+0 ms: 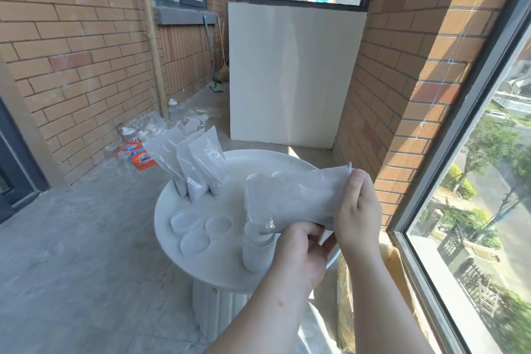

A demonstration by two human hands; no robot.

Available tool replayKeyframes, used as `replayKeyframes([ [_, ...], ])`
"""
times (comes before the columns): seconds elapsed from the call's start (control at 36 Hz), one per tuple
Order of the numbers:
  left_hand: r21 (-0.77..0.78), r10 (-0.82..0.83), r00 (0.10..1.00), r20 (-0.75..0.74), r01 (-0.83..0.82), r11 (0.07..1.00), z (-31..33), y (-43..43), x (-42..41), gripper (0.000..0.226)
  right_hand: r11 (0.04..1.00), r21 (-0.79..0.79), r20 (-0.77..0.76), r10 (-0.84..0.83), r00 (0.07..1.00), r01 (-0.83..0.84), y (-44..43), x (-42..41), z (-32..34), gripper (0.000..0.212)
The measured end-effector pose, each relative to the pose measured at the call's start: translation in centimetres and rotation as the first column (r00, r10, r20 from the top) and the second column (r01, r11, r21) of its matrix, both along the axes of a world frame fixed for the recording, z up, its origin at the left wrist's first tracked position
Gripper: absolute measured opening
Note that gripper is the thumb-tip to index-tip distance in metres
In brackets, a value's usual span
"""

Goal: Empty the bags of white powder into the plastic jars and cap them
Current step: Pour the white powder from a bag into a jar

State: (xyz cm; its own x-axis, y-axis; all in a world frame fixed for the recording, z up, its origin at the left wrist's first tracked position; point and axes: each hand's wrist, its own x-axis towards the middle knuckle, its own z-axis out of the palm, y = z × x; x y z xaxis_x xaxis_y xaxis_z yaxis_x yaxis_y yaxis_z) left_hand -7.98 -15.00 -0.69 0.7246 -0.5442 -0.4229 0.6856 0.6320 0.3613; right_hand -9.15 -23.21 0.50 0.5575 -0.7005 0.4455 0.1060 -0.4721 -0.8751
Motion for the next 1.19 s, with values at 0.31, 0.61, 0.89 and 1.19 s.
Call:
replayKeyframes([
  [0.31,0.015,0.025,1.000,0.005,-0.025,1.000,-0.3,-0.1,0.1,0.049,0.997,0.063,0.080,0.035,0.996,-0.040,-0.6,-0.2,1.4,0.024],
  [0.61,-0.025,0.028,1.000,-0.007,-0.028,0.999,-0.2,-0.1,-0.1,0.048,0.999,0.054,0.099,0.002,0.995,-0.008,-0.6,-0.2,2.2,0.016],
  [0.89,-0.018,0.036,0.999,0.000,-0.036,0.999,0.0,0.1,0.0,0.050,0.998,0.065,0.044,0.005,0.999,-0.008,-0.7,-0.7,2.0,0.020],
  [1.19,-0.051,0.057,0.998,-0.041,-0.059,0.997,-0.3,0.2,0.2,0.056,0.998,-0.067,0.036,-0.010,0.999,0.013,-0.1,-0.5,2.3,0.021],
])
